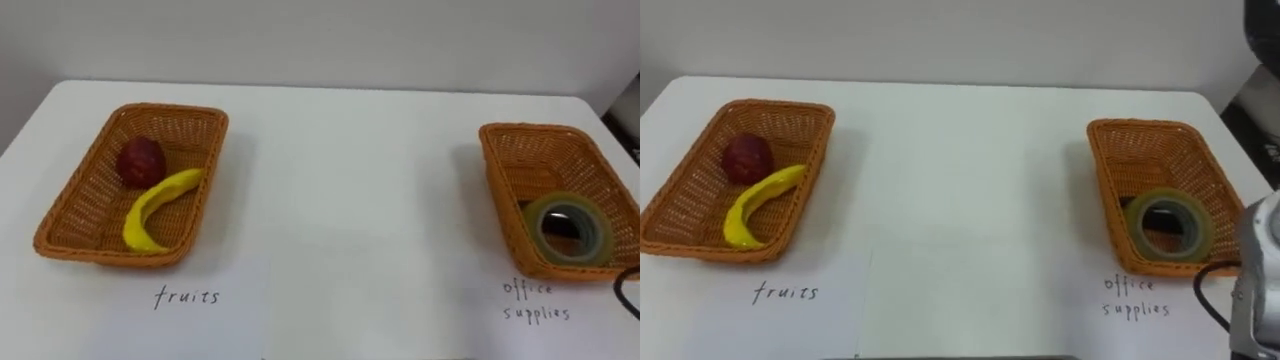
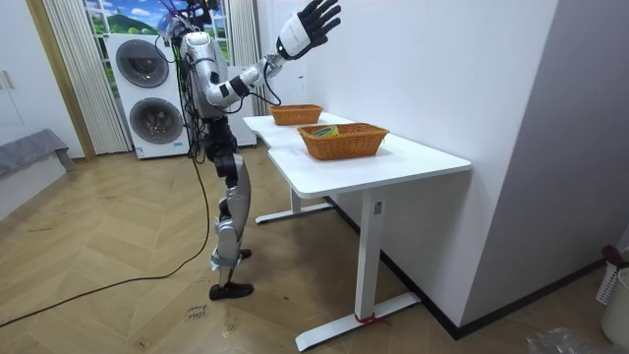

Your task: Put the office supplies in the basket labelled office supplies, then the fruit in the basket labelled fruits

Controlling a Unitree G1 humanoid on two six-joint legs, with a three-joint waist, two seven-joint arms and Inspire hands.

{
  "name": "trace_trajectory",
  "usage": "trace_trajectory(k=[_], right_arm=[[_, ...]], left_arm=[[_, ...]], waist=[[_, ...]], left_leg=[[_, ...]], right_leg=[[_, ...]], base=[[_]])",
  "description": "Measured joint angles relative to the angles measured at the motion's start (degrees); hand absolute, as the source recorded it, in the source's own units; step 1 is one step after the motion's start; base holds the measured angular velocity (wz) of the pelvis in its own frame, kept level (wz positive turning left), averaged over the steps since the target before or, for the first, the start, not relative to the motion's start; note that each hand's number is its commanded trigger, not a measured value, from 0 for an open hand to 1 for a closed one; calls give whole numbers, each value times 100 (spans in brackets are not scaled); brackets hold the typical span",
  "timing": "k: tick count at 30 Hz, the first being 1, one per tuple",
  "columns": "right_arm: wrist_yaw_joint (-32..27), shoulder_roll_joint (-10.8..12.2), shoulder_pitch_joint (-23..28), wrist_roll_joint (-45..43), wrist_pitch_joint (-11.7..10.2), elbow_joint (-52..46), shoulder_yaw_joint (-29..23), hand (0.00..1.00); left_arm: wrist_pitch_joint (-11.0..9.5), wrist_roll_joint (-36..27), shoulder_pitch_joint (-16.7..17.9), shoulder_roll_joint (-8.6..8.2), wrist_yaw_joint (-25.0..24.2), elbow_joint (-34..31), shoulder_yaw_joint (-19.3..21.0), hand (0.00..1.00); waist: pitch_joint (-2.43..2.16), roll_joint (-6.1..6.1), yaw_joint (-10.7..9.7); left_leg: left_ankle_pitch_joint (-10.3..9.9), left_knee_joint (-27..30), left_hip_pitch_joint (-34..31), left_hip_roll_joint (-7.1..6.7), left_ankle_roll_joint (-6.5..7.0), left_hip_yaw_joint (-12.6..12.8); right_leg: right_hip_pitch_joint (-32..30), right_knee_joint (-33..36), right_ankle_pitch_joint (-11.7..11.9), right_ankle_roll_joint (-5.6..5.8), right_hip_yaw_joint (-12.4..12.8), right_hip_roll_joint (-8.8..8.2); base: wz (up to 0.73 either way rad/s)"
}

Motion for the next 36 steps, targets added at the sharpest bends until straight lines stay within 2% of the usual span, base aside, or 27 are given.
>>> trace_trajectory(k=[3,4,6,9,13,18,21,24,26,28,30,33,36], right_arm=[[-220,0,310,298,-56,9,-295,0],[-339,1,387,409,-74,28,-364,0],[-517,0,540,444,-112,46,-426,0],[-841,0,940,444,-169,46,-622,0],[-1387,2,1220,473,-206,115,-714,0],[-1793,18,1435,756,-249,317,-781,0],[-1951,166,1634,1072,-307,513,-862,0],[-2203,330,1751,1556,-466,910,-1008,0],[-2329,440,1777,2190,-537,1353,-1007,0],[-2379,457,1827,2725,-543,1643,-1009,0],[-2443,457,1885,3249,-553,1857,-1011,0],[-2426,459,1898,4147,-727,2466,-1009,0],[-2424,585,1913,4859,-804,3189,-1001,0]], left_arm=[[-55,-54,3,22,84,1,3,0],[-66,-172,9,30,100,9,2,0],[-70,-240,10,36,99,58,2,0],[-74,-231,-7,34,86,43,-4,0],[-74,-237,-26,41,93,20,-12,0],[-45,-241,-36,47,92,-68,-15,0],[-47,-242,9,46,101,-97,-12,0],[-50,-236,24,62,154,-111,-10,0],[-54,-265,8,57,238,-131,-35,0],[-87,-468,-8,60,263,-148,-51,0],[-125,-576,-7,61,265,-150,-51,0],[-145,-879,-8,72,264,-247,-33,0],[-174,-900,-18,50,255,-330,-16,0]], waist=[[6,13,-40],[20,29,-53],[41,3,-133],[50,40,-180],[39,71,-215],[18,26,-261],[-5,44,-283],[-11,64,-293],[-1,65,-305],[3,74,-330],[9,136,-307],[18,204,-321],[25,227,-304]], left_leg=[[-21,3,14,39,-13,104],[-39,4,29,68,-29,168],[-54,-1,44,86,-42,178],[-75,-19,75,106,-57,207],[-74,-56,71,124,-59,323],[-80,-72,52,124,-60,345],[-96,-71,40,130,-64,330],[-103,-69,28,137,-67,320],[-104,-62,12,138,-68,313],[-104,-56,-3,138,-68,310],[-105,-57,-6,138,-67,307],[-104,-51,-10,141,-68,289],[-104,-55,-25,140,-68,262]], right_leg=[[-3,6,15,-21,120,37],[-4,5,28,-31,176,64],[5,4,29,-32,174,77],[-28,-3,28,-32,207,98],[-92,3,29,-32,238,105],[-140,-4,29,-34,241,105],[-151,-3,30,-34,220,110],[-121,0,31,-35,218,120],[-122,-1,31,-35,221,122],[-125,-2,31,-35,221,121],[-130,2,31,-35,220,122],[-118,-2,30,-35,210,122],[-104,-2,30,-35,202,123]], base=[[-22],[-22],[-11],[-9],[-14],[-2],[1],[1],[0],[0],[0],[2],[4]])
